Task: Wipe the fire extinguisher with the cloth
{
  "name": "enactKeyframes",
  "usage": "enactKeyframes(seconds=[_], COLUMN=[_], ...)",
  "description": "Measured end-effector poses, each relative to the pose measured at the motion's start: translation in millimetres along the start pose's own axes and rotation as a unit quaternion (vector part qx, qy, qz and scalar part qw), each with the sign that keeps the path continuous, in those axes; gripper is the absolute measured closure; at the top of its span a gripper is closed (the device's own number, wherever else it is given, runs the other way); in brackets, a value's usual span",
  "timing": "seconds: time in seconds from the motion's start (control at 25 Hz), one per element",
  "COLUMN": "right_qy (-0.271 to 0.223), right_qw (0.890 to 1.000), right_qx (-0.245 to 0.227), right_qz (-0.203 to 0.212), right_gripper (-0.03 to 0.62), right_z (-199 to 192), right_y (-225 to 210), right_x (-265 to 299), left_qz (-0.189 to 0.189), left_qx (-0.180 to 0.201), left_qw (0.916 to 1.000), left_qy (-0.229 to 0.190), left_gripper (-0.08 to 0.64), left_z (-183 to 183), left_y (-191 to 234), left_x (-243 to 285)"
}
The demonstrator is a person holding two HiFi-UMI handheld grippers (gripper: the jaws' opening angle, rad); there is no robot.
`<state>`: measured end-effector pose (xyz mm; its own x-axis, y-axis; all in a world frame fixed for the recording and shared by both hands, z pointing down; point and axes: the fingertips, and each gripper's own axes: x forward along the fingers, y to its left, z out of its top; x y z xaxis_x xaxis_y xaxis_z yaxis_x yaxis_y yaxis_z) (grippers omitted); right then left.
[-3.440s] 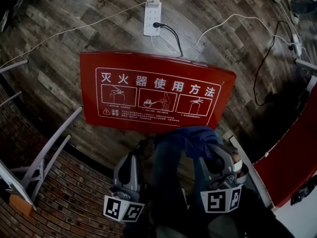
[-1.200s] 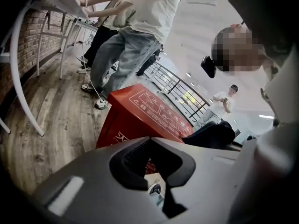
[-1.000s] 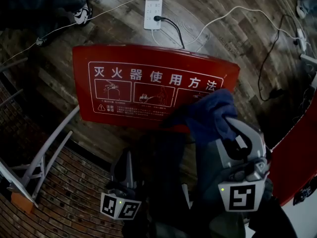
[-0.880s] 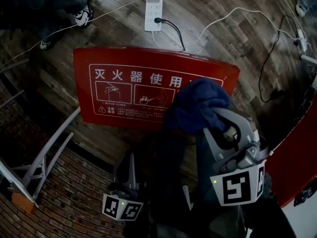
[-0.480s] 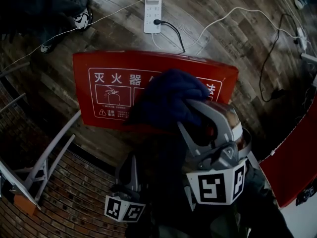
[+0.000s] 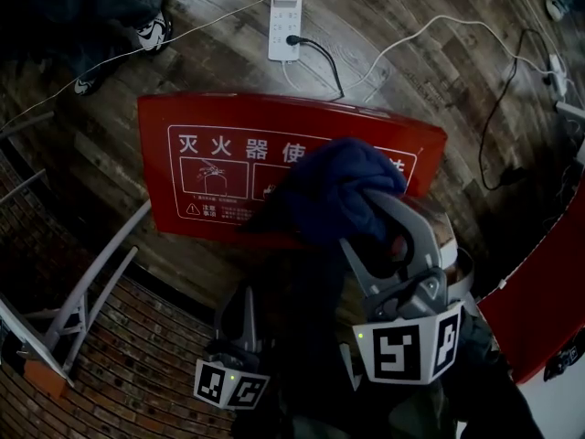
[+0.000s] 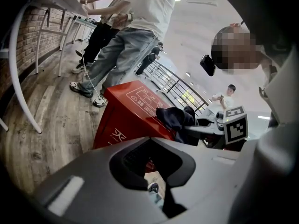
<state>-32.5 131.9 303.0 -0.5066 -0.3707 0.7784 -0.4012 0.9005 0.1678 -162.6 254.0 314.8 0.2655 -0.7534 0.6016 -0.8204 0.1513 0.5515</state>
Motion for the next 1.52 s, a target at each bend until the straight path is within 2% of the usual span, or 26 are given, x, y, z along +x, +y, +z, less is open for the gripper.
enactKeyframes(seconds=[0.08, 0.2, 0.32, 0.4, 0.48, 0.56, 0.72, 0.84, 0.92, 1.0, 1.16, 1.24, 1.32, 1.44, 1.52], right_qy=[0.004, -0.008, -0.026, -0.038, -0.048, -0.052, -0.041, 0.026, 0.068, 0.081, 0.035, 0.005, -0.011, -0.02, -0.028], right_qw=[1.0, 0.999, 0.993, 0.988, 0.988, 0.993, 0.999, 0.994, 0.989, 0.989, 0.998, 1.0, 0.997, 0.988, 0.984], right_qx=[-0.009, -0.019, -0.074, -0.099, -0.088, -0.045, 0.017, 0.081, 0.087, 0.062, 0.036, -0.013, -0.061, -0.117, -0.128], right_qz=[0.001, 0.036, 0.09, 0.108, 0.113, 0.091, -0.021, -0.073, -0.097, -0.105, -0.047, -0.012, 0.037, 0.099, 0.123], right_gripper=[0.475, 0.488, 0.491, 0.492, 0.492, 0.492, 0.494, 0.494, 0.498, 0.503, 0.503, 0.503, 0.503, 0.503, 0.503], right_z=[8, 34, 68, 84, 86, 73, 19, -38, -52, -38, 35, 79, 107, 108, 89], right_y=[3, 24, 67, 84, 82, 56, -37, -68, -67, -61, -36, -15, 19, 75, 98], right_x=[8, 27, 50, 60, 61, 53, 17, -13, -19, -8, 39, 65, 82, 79, 63], left_qz=[-0.001, -0.001, 0.001, -0.001, -0.004, -0.005, -0.002, 0.002, 0.001, 0.0, 0.0, 0.001, 0.004, 0.006, 0.007], left_qx=[0.0, 0.0, 0.001, 0.001, 0.0, -0.002, -0.006, -0.013, -0.016, -0.016, -0.013, -0.012, -0.012, -0.011, -0.014], left_qw=[1.0, 1.0, 1.0, 1.0, 1.0, 1.0, 0.9999, 0.9998, 0.9998, 0.9997, 0.9997, 0.9997, 0.9997, 0.9998, 0.9997], left_qy=[-0.001, -0.003, 0.0, 0.0, -0.002, -0.006, -0.011, -0.013, -0.015, -0.018, -0.021, -0.022, -0.022, -0.018, -0.021], left_gripper=[0.555, 0.555, 0.555, 0.555, 0.555, 0.555, 0.555, 0.555, 0.555, 0.555, 0.555, 0.555, 0.555, 0.555, 0.555], left_z=[1, 1, 0, 0, 1, 4, 8, 7, 6, 6, 8, 8, 7, 4, 6], left_y=[-1, 0, 1, -1, -3, -3, 2, 6, 7, 7, 6, 8, 9, 12, 12], left_x=[0, 1, 2, 3, 4, 3, 0, -2, -2, -1, -2, -3, -5, -8, -8])
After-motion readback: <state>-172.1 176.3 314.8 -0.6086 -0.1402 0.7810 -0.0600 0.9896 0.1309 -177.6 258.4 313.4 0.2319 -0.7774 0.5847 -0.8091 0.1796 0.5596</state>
